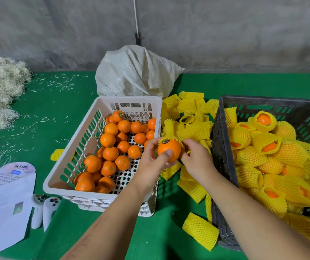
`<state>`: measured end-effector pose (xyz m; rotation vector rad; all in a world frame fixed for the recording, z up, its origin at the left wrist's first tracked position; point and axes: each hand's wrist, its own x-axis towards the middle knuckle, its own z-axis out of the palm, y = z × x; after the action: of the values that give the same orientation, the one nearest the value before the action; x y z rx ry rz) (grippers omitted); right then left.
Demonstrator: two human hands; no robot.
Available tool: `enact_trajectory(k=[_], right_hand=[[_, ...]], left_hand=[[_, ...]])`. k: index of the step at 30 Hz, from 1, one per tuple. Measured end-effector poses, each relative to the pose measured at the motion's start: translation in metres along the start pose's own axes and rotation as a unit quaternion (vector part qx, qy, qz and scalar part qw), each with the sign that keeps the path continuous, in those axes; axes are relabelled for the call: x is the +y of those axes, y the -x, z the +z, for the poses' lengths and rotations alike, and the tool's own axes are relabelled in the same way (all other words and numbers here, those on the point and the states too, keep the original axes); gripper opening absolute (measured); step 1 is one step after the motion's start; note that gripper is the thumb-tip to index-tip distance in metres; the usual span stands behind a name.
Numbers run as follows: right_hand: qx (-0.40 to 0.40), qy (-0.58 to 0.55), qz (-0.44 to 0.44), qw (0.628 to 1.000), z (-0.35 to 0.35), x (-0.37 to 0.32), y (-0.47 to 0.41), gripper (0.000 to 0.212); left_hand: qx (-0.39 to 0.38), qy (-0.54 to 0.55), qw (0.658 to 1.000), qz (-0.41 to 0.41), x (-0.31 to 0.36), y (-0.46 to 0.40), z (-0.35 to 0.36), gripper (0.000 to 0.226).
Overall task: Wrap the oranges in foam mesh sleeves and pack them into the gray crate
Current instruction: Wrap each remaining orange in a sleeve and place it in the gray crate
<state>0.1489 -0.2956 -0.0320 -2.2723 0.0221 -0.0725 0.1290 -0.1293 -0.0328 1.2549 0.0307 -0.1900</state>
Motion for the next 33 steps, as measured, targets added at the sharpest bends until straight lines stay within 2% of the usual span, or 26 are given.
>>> enact_trajectory(k=[3, 5, 7, 9, 13, 16, 20, 23, 26, 29, 31, 33], right_hand=[[0.074, -0.012, -0.041, 0.996, -0.003, -0.002, 0.003, 0.019], [0.128, -0.023, -0.115, 0.985, -0.007, -0.006, 0.006, 0.015], [0.144, -0.025, -0.199, 0.969, -0.01, -0.012, 0.01, 0.012], [0.132, -0.026, -0.253, 0.958, -0.007, -0.014, 0.013, 0.013], [0.129, -0.04, -0.198, 0.971, -0.008, -0.013, 0.013, 0.016], [0.112, -0.044, -0.189, 0.975, -0.014, -0.01, 0.008, 0.016], [0.083, -0.064, -0.176, 0.979, -0.016, -0.007, 0.005, 0.018], [0.11, -0.058, -0.188, 0.974, -0.017, -0.007, 0.005, 0.014], [0.111, -0.005, -0.261, 0.959, -0.015, -0.011, 0.008, 0.012], [0.102, -0.007, -0.279, 0.955, -0.009, -0.013, 0.011, 0.014], [0.099, -0.057, -0.224, 0.968, -0.008, -0.013, 0.011, 0.02], [0.107, -0.078, -0.188, 0.973, -0.011, -0.014, 0.011, 0.025]], left_hand=[[0.014, 0.033, 0.999, 0.006, -0.001, -0.003, 0.001, 0.062], [0.045, 0.061, 0.997, 0.005, 0.0, -0.005, 0.002, 0.055], [0.062, 0.072, 0.995, 0.011, -0.001, -0.007, 0.003, 0.054], [0.045, 0.049, 0.997, 0.041, -0.003, -0.005, 0.004, 0.055], [-0.071, -0.121, 0.988, 0.064, -0.009, -0.004, 0.001, 0.065], [-0.098, -0.167, 0.981, 0.03, -0.013, -0.007, -0.002, 0.081], [-0.085, -0.184, 0.978, 0.042, -0.015, -0.007, -0.002, 0.083], [-0.018, -0.126, 0.99, 0.056, -0.014, -0.007, 0.003, 0.062], [0.056, -0.044, 0.996, 0.056, -0.008, -0.008, 0.006, 0.048], [0.06, -0.049, 0.995, 0.07, -0.008, -0.007, 0.007, 0.043], [0.047, -0.069, 0.993, 0.082, -0.009, -0.005, 0.008, 0.041], [0.012, -0.095, 0.993, 0.074, -0.009, -0.003, 0.007, 0.049]])
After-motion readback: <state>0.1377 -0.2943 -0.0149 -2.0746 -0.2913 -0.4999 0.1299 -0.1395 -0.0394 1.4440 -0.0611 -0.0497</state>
